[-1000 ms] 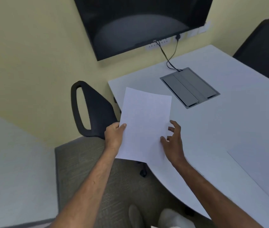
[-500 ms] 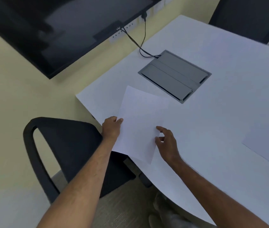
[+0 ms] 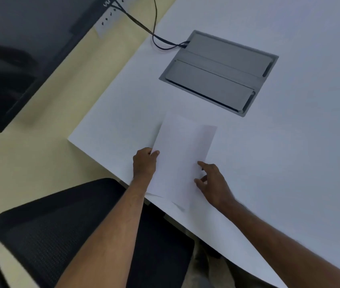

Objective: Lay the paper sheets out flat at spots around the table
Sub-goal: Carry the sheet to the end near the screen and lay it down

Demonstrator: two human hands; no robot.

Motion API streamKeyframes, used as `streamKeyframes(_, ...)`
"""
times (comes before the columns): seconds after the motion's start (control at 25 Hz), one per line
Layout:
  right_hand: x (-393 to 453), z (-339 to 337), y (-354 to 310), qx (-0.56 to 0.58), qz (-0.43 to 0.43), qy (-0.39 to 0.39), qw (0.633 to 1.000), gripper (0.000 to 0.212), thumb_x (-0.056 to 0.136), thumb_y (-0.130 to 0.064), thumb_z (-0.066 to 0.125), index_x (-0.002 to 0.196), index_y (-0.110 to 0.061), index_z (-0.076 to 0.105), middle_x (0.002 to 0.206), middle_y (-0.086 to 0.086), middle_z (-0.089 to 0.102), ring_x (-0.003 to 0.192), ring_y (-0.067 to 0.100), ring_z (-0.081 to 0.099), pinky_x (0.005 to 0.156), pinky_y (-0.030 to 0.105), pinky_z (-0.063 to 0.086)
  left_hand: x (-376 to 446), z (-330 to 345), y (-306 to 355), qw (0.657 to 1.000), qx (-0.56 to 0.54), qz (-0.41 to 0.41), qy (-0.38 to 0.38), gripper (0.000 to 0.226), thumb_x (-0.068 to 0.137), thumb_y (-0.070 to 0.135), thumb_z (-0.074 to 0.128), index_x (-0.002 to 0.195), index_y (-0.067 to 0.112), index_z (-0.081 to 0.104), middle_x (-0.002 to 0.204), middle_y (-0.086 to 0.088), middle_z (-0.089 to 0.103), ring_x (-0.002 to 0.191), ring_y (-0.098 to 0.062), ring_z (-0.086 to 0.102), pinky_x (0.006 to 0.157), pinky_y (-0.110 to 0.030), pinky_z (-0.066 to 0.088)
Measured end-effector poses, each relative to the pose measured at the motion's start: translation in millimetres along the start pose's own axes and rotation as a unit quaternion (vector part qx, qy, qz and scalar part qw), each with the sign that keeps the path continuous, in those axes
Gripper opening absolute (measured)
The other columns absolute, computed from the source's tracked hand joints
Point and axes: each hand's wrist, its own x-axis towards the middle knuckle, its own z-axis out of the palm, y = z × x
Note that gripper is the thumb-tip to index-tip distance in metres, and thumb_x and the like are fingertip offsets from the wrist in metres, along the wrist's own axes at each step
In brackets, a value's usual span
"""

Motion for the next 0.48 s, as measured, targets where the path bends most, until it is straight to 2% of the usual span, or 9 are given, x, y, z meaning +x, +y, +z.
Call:
streamKeyframes(0.12, 10.6, 17.4, 6.2, -0.062, 0.019, -0.007, 0.998, 0.067, 0.097, -0.038, 0.065, 0.155, -0.024, 0.035, 0.145, 0.0, 0.042, 0.115, 0.02, 0.058, 0.096, 0.04, 0.055, 26.9, 4.1, -5.6, 0.999, 0.034, 0.03, -0.007, 0.058, 0.095, 0.02, 0.066, 0.056, 0.02, 0.024, 0.051, 0.005, 0.027, 0.048, -0.014, 0.024, 0.044, -0.023, 0.02)
streamKeyframes(0.2, 12.0, 24.9, 8.6, -0.124, 0.02, 0.021, 0.992, 0.069, 0.093, -0.046, 0.068, 0.152, -0.024, 0.039, 0.144, 0.002, 0.04, 0.128, 0.024, 0.049, 0.097, 0.041, 0.054, 38.1, 5.2, -4.5, 0.998, 0.043, 0.049, -0.006, 0.057, 0.095, 0.019, 0.066, 0.054, 0.019, 0.027, 0.048, 0.006, 0.029, 0.047, -0.013, 0.027, 0.04, -0.019, 0.027)
streamKeyframes(0.28, 13.8, 32.9, 10.3, -0.195, -0.003, 0.058, 0.979, 0.071, 0.09, -0.05, 0.07, 0.149, -0.024, 0.043, 0.147, 0.004, 0.039, 0.13, 0.027, 0.045, 0.099, 0.04, 0.051, 51.1, 7.8, -7.3, 0.997, 0.051, 0.058, -0.01, 0.053, 0.096, 0.021, 0.065, 0.055, 0.016, 0.032, 0.05, 0.004, 0.036, 0.049, -0.017, 0.035, 0.045, -0.021, 0.028)
streamKeyframes(0.32, 14.6, 36.5, 11.1, -0.229, -0.015, 0.071, 0.971, 0.072, 0.089, -0.052, 0.07, 0.149, -0.023, 0.043, 0.152, 0.005, 0.038, 0.134, 0.029, 0.042, 0.103, 0.041, 0.048, 54.2, 8.3, -7.8, 0.996, 0.055, 0.068, -0.009, 0.047, 0.097, 0.022, 0.065, 0.057, 0.014, 0.039, 0.054, 0.001, 0.043, 0.053, -0.02, 0.042, 0.051, -0.028, 0.034)
streamKeyframes(0.36, 15.8, 39.7, 11.7, -0.253, -0.025, 0.079, 0.964, 0.074, 0.089, -0.053, 0.069, 0.151, -0.021, 0.043, 0.158, 0.006, 0.036, 0.139, 0.031, 0.039, 0.109, 0.042, 0.043, 56.8, 9.4, -7.9, 0.996, 0.053, 0.075, -0.008, 0.037, 0.098, 0.023, 0.064, 0.066, 0.01, 0.051, 0.063, -0.004, 0.055, 0.062, -0.024, 0.054, 0.06, -0.03, 0.042)
streamKeyframes(0.4, 17.3, 42.9, 12.2, -0.267, -0.032, 0.084, 0.96, 0.075, 0.09, -0.053, 0.067, 0.152, -0.019, 0.043, 0.162, 0.007, 0.034, 0.144, 0.032, 0.036, 0.114, 0.044, 0.039, 57.6, 10.2, -8.9, 0.995, 0.053, 0.084, -0.008, 0.023, 0.099, 0.023, 0.065, 0.084, 0.005, 0.063, 0.082, -0.01, 0.067, 0.08, -0.029, 0.064, 0.072, -0.035, 0.051)
streamKeyframes(0.44, 18.8, 45.8, 12.5, -0.273, -0.036, 0.087, 0.957, 0.075, 0.091, -0.053, 0.066, 0.153, -0.017, 0.042, 0.164, 0.008, 0.033, 0.148, 0.033, 0.033, 0.118, 0.046, 0.035, 57.6, 10.6, -10.4, 0.994, 0.063, 0.093, 0.004, 0.023, 0.099, 0.024, 0.066, 0.11, 0.004, 0.066, 0.107, -0.014, 0.07, 0.102, -0.032, 0.065, 0.087, -0.041, 0.054)
streamKeyframes(0.48, 20.1, 49.0, 12.2, -0.274, -0.036, 0.088, 0.957, 0.075, 0.093, -0.053, 0.065, 0.153, -0.015, 0.041, 0.165, 0.008, 0.033, 0.15, 0.034, 0.031, 0.121, 0.047, 0.032, 56.7, 11.1, -13.2, 0.99, 0.092, 0.107, 0.014, 0.038, 0.098, 0.024, 0.067, 0.131, 0.006, 0.059, 0.127, -0.015, 0.065, 0.119, -0.033, 0.06, 0.099, -0.046, 0.051)
